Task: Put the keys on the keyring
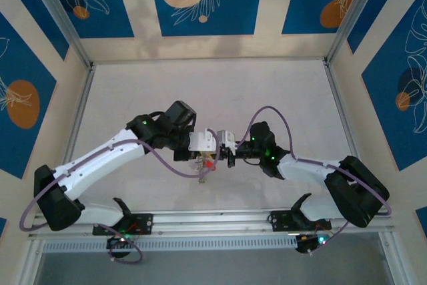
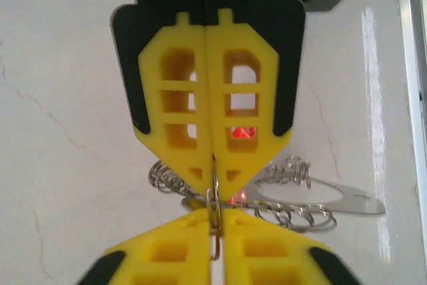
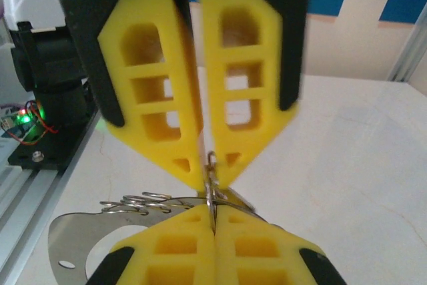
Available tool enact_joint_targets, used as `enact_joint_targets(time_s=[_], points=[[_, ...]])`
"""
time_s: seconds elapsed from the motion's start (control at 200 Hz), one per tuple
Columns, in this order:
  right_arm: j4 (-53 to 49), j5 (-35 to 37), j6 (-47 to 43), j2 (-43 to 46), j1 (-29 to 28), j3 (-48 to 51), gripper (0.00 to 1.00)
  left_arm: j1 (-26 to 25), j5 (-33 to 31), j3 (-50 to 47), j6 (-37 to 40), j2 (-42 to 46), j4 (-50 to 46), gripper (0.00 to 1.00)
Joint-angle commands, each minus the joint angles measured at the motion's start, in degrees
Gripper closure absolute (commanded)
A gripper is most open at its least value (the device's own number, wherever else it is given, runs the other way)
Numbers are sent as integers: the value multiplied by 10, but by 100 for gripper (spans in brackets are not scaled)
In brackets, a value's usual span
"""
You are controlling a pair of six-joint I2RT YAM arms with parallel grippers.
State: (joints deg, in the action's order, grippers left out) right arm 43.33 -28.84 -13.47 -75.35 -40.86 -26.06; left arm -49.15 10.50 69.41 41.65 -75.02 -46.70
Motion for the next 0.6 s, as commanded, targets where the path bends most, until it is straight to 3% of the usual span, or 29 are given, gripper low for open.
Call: enact_joint_targets(time_s=[0.0, 0.225, 0.525, 0.595], points=[[115, 6, 32, -2, -5, 22, 100, 5, 60, -41, -11, 34, 61, 78], [159, -1, 41, 7, -5, 45, 100, 11, 92, -129, -40, 81, 183, 77], [167, -1, 35, 13, -5, 54, 100, 12, 85, -163, -46, 94, 230, 99], [145, 7, 23, 17, -5, 53, 97, 11, 72, -154, -39, 96, 215, 100]])
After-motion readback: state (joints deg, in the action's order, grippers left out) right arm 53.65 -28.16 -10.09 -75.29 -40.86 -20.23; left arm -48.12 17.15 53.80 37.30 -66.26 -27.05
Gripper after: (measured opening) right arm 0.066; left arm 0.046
